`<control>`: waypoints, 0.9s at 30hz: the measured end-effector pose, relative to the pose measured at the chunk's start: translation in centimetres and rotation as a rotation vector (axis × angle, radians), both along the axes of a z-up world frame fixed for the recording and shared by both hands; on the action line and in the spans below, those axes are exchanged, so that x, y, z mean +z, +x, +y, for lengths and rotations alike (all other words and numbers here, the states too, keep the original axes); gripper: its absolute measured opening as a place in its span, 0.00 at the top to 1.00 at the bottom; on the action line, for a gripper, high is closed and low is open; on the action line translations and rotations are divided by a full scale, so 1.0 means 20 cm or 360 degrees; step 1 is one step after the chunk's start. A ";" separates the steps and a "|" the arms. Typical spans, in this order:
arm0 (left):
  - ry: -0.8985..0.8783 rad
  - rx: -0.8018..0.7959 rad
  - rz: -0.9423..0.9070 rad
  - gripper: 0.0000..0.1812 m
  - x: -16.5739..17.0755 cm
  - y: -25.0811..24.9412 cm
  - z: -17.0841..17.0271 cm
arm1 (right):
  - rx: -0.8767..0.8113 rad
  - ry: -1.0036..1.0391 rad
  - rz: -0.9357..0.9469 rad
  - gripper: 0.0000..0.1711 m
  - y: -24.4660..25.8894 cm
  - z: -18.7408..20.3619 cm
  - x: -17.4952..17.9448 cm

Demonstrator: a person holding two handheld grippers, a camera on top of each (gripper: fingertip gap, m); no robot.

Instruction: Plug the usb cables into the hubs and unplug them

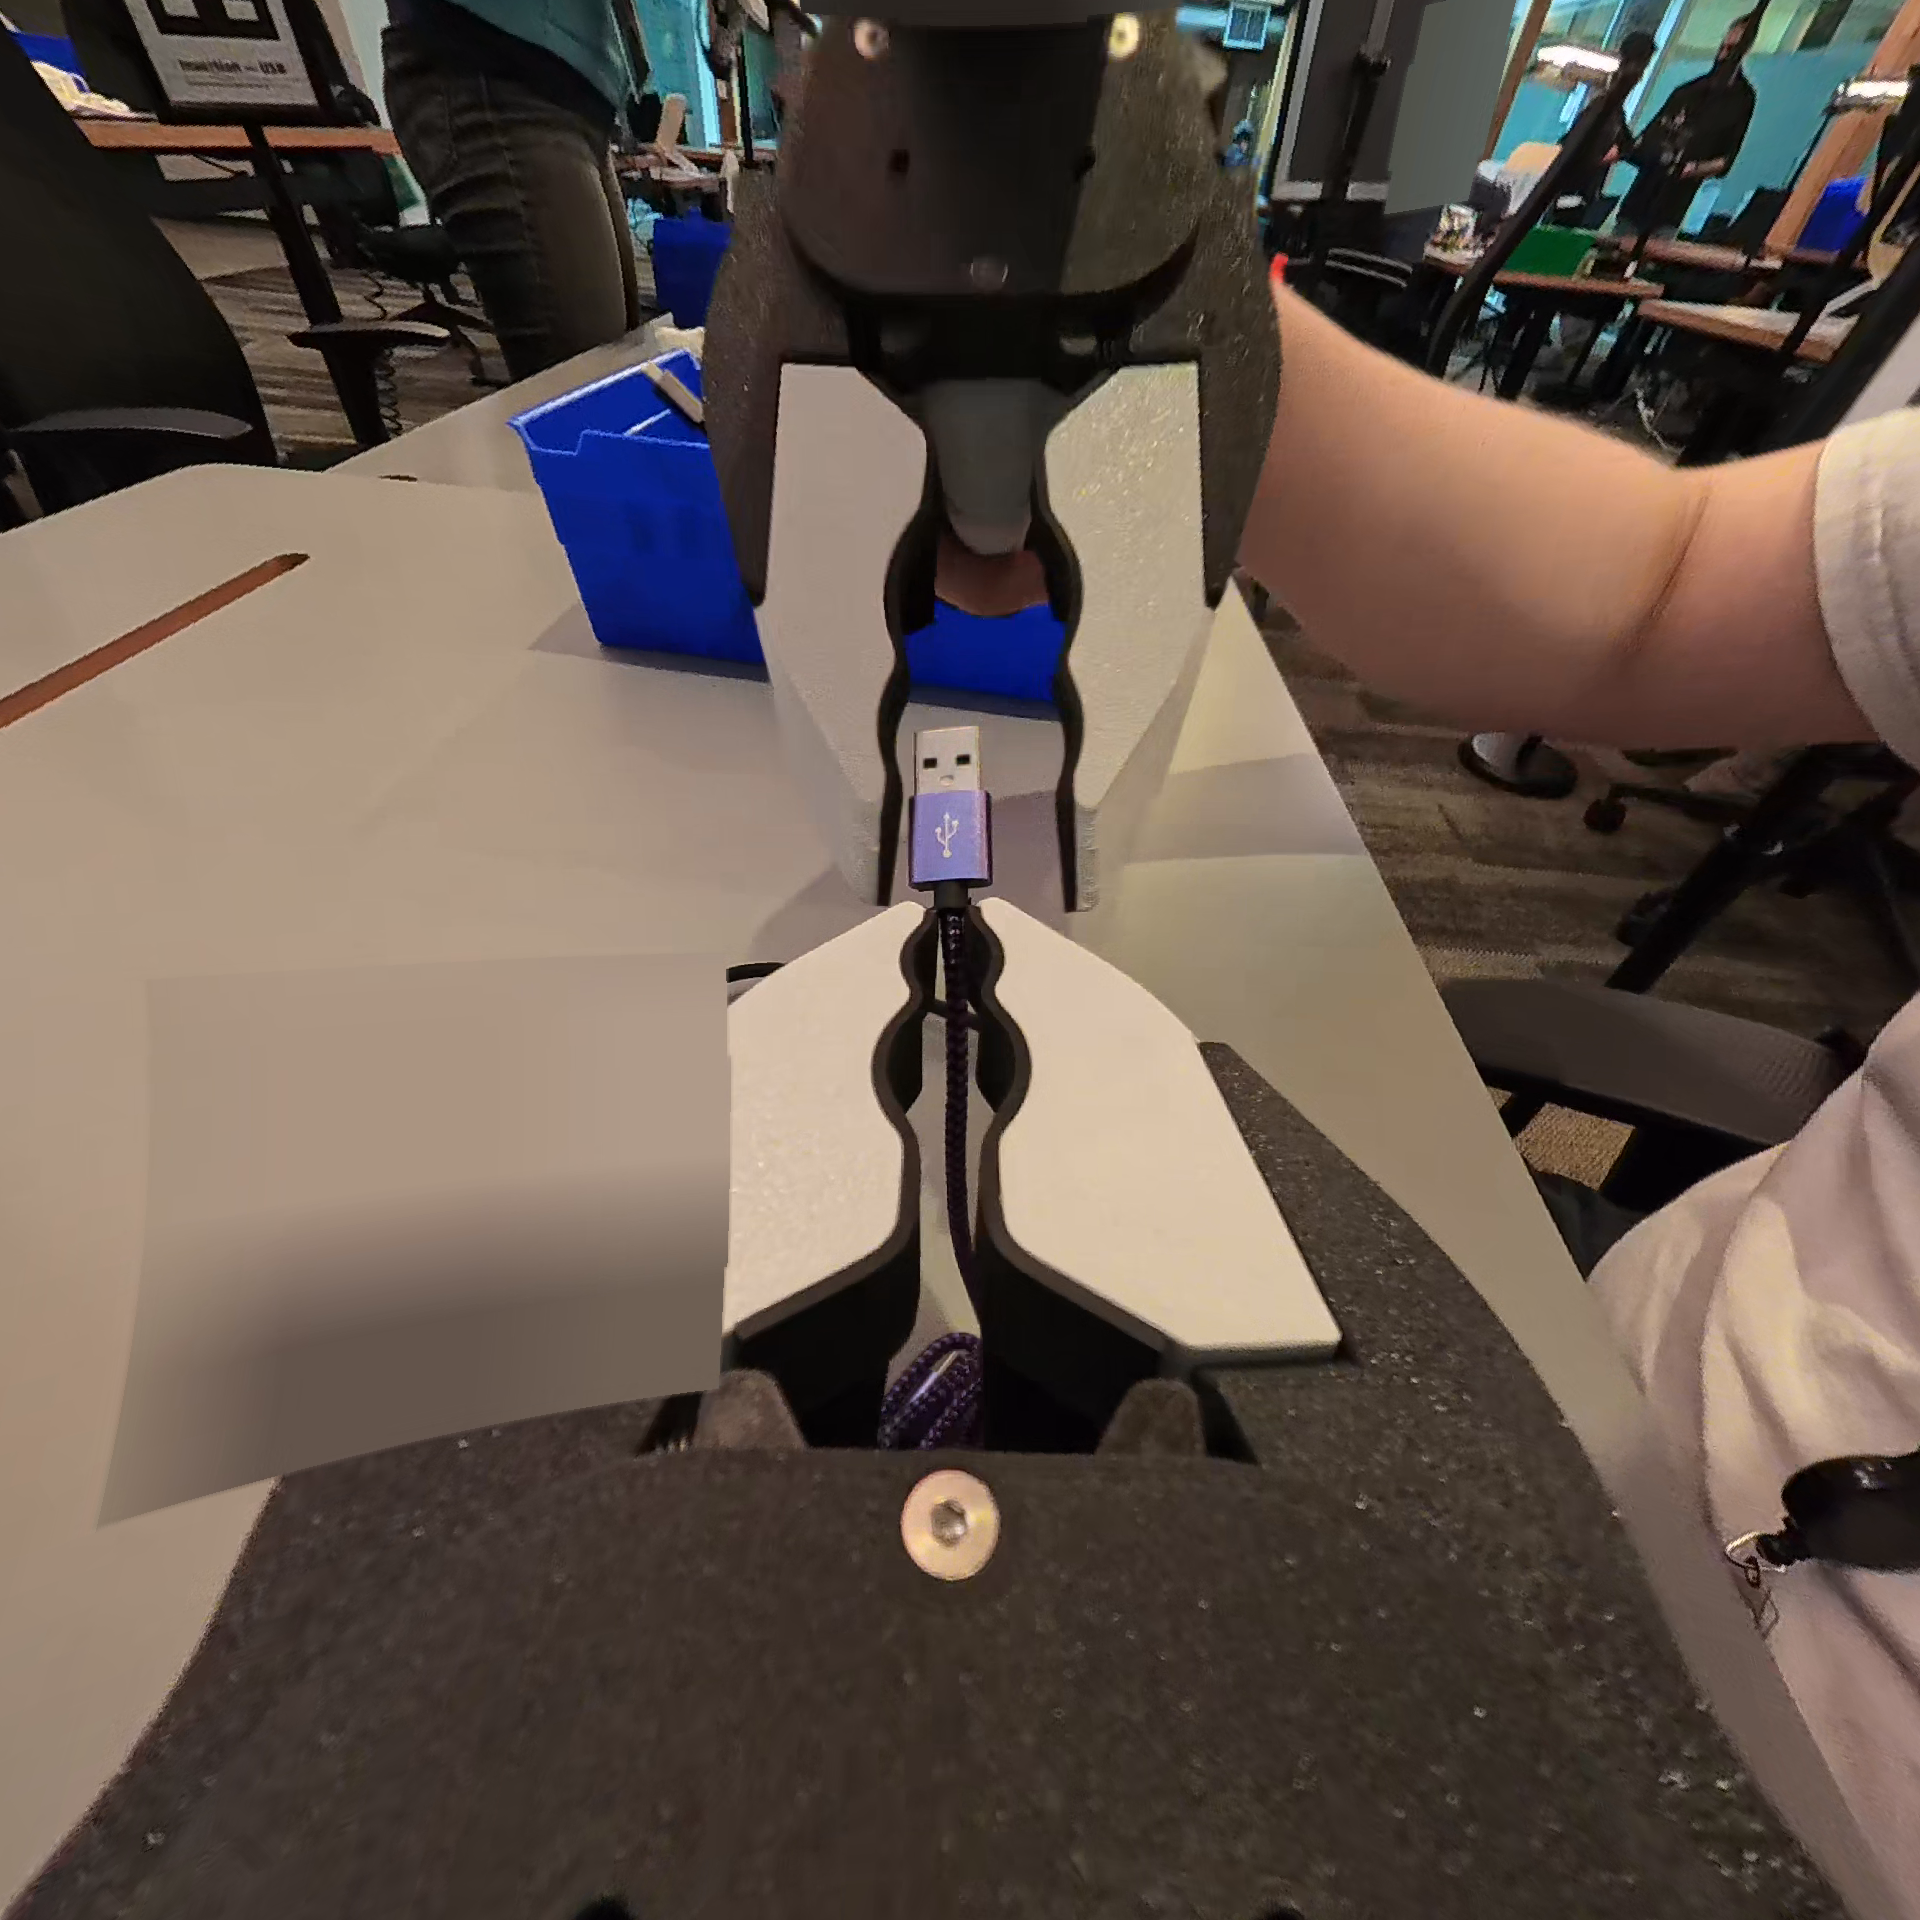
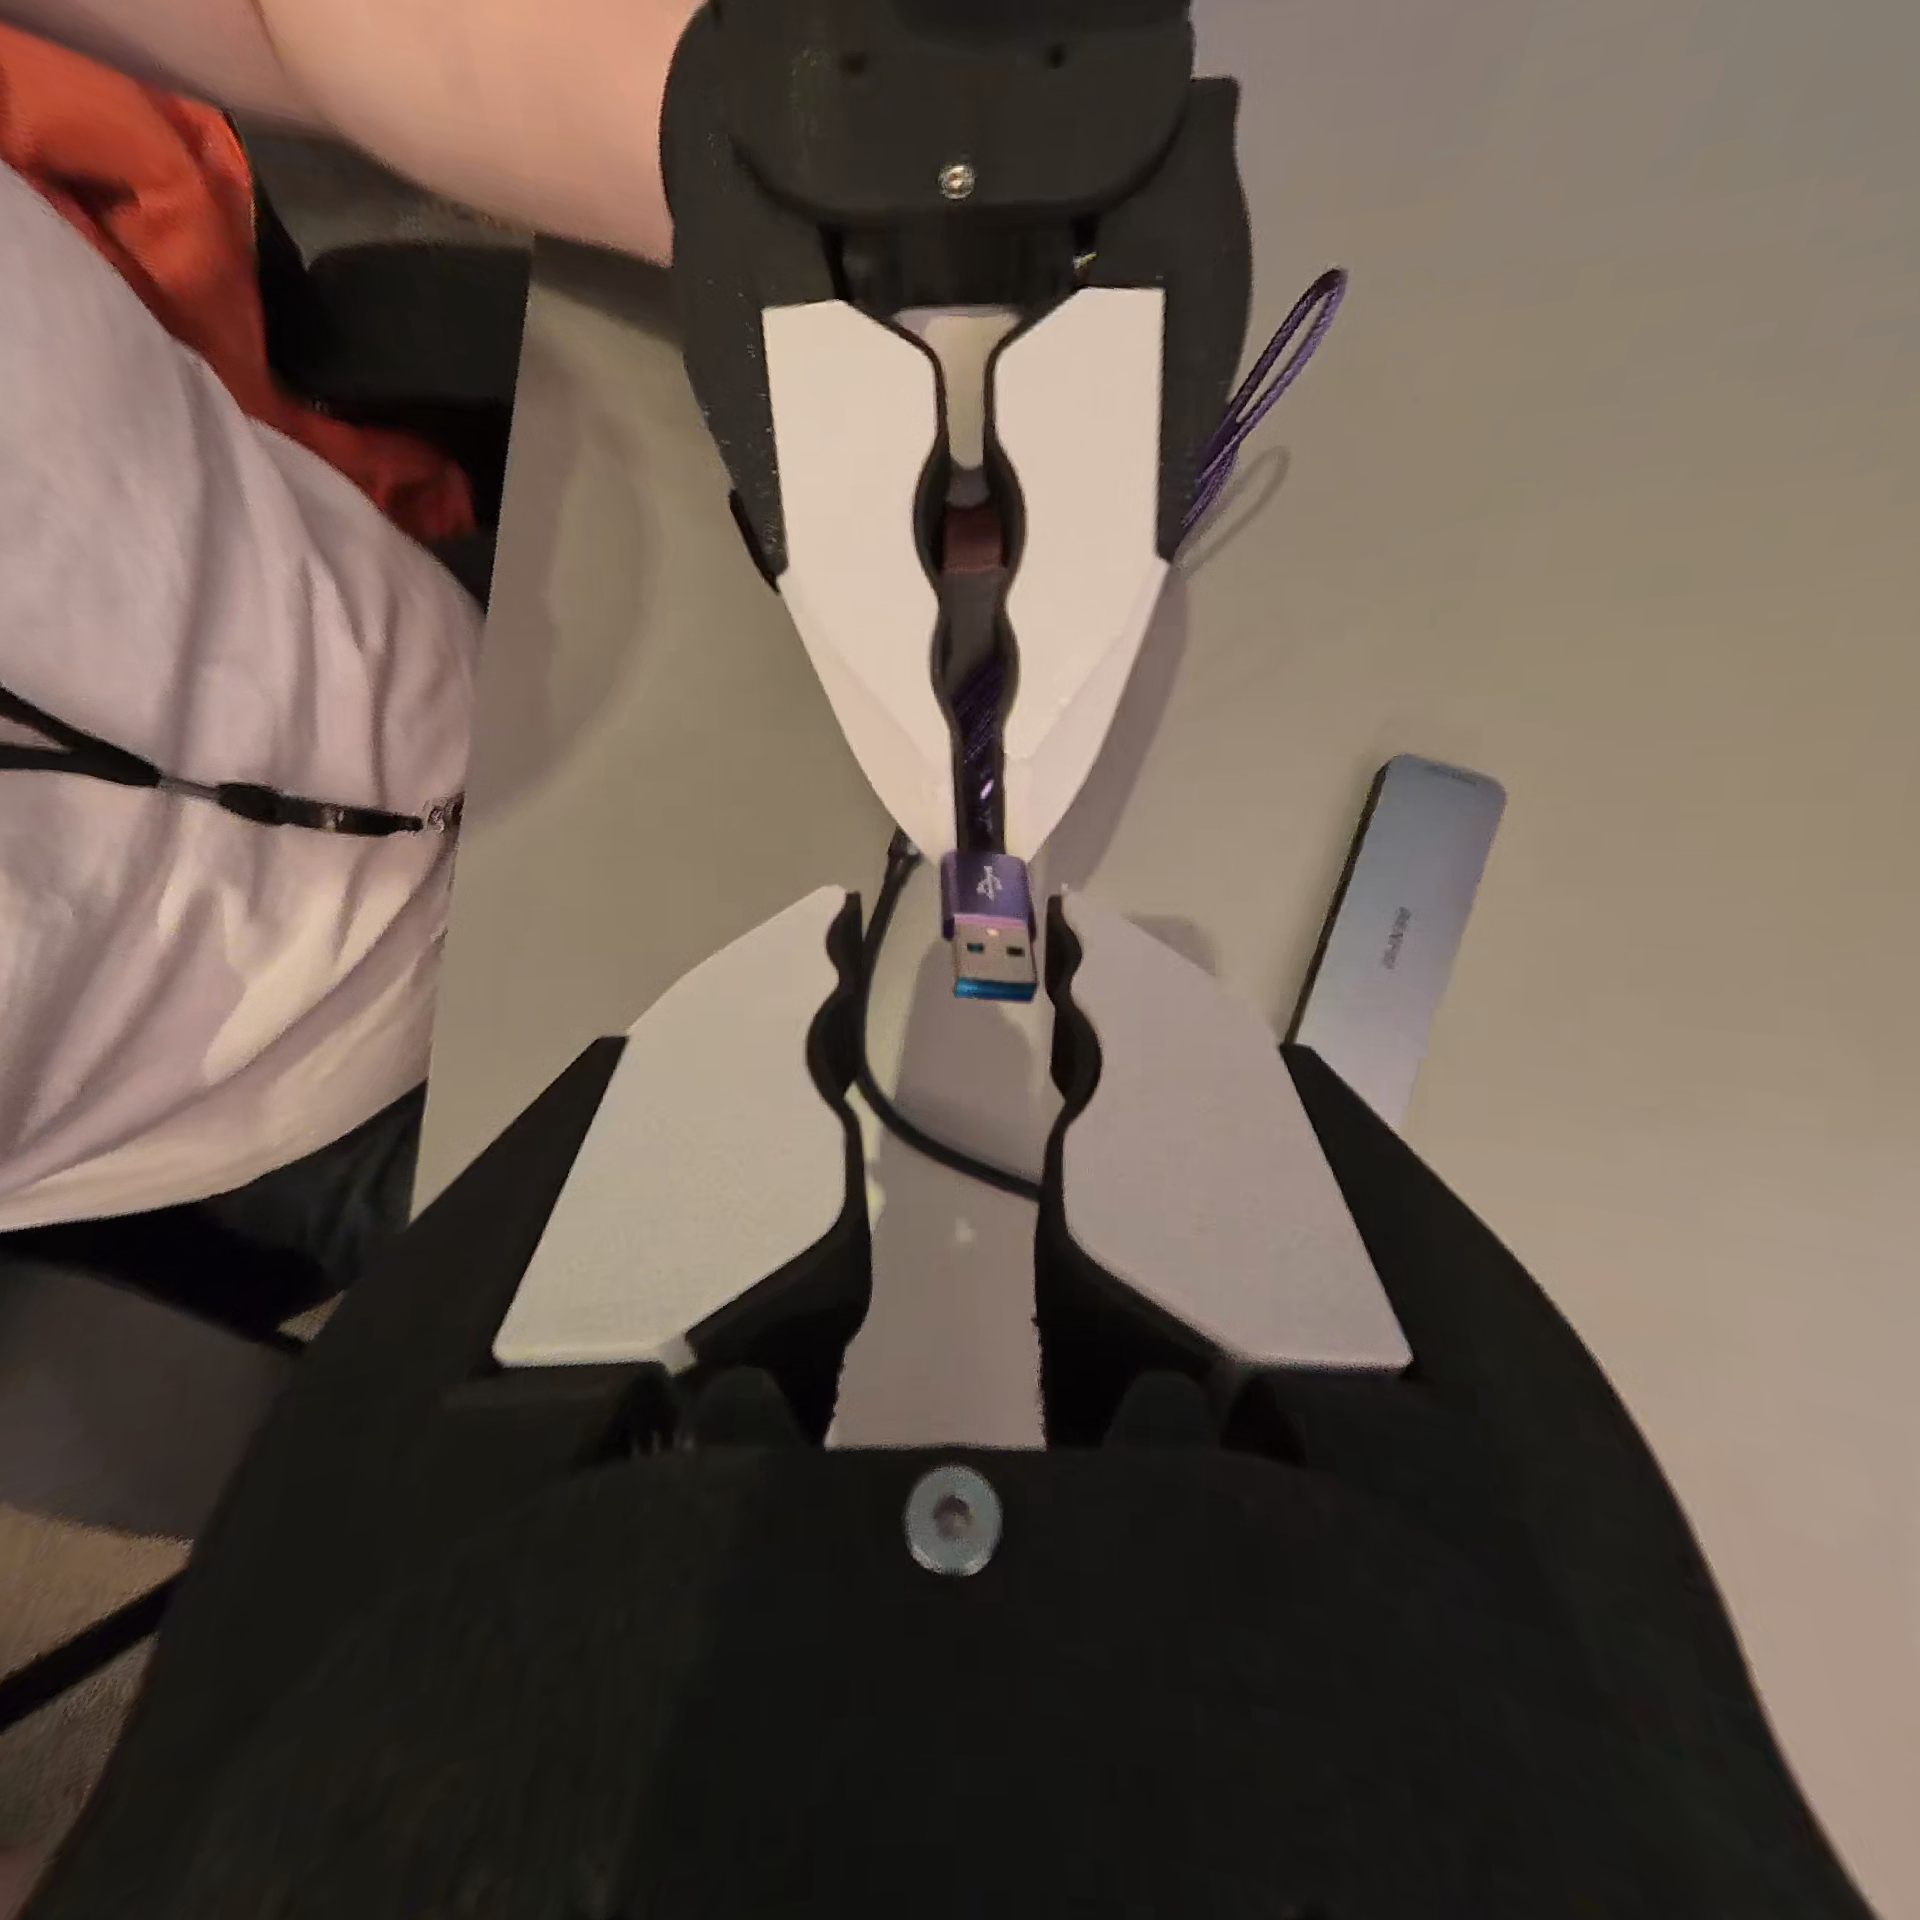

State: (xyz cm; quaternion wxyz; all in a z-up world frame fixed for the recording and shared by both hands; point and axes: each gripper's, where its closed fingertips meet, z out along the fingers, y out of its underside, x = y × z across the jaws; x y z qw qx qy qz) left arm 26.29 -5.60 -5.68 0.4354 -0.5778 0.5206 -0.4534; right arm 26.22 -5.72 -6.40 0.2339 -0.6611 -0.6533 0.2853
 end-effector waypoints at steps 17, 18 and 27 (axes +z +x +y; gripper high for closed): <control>-0.0004 -0.0012 -0.0082 0.95 -0.06 0.15 -0.03 | -0.0134 0.0028 0.0047 0.92 0.18 0.00 -0.03; -0.0012 0.0004 -0.0118 0.93 -0.06 0.15 -0.03 | -0.0134 0.0031 0.0078 0.92 0.18 0.00 -0.03; 0.0003 0.0041 -0.0350 0.92 0.02 0.17 -0.03 | -0.0152 0.0103 0.0350 0.92 0.18 -0.01 0.00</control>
